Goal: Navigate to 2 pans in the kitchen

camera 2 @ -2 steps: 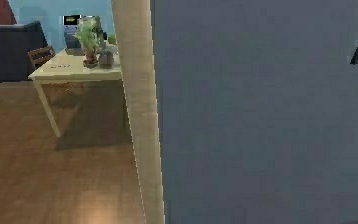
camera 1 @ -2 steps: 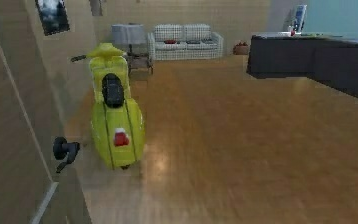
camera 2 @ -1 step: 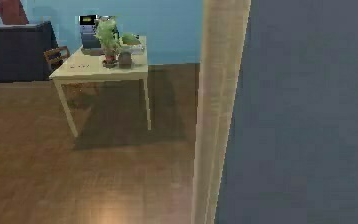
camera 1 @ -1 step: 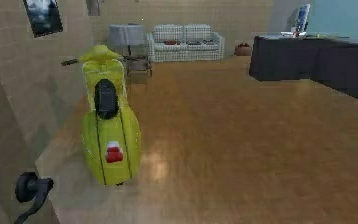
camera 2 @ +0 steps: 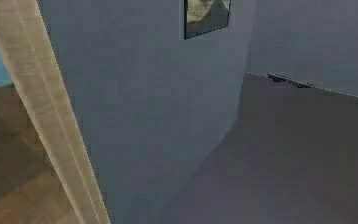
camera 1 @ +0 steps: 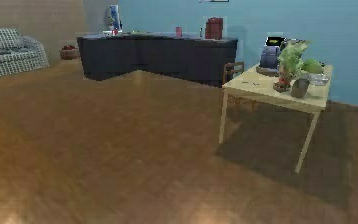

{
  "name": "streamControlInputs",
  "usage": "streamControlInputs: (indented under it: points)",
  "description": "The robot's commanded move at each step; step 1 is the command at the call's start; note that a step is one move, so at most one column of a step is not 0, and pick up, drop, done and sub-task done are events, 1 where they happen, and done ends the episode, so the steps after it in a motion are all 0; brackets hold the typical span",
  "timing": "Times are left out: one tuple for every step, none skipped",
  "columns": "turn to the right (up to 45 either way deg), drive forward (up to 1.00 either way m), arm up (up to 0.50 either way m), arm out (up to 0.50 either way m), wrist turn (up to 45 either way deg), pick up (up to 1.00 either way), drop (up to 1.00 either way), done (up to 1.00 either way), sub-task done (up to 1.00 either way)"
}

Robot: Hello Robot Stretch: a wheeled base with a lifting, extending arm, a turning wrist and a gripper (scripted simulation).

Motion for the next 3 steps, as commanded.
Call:
streamControlInputs:
  points:
    - [36.0,0.00,0.00,0.00,0.0,0.00,0.00,0.00,0.00]
    - [0.0,0.15,0.00,0.00,0.0,0.00,0.00,0.00,0.00]
    - [-45.0,0.00,0.00,0.00,0.0,0.00,0.00,0.00,0.00]
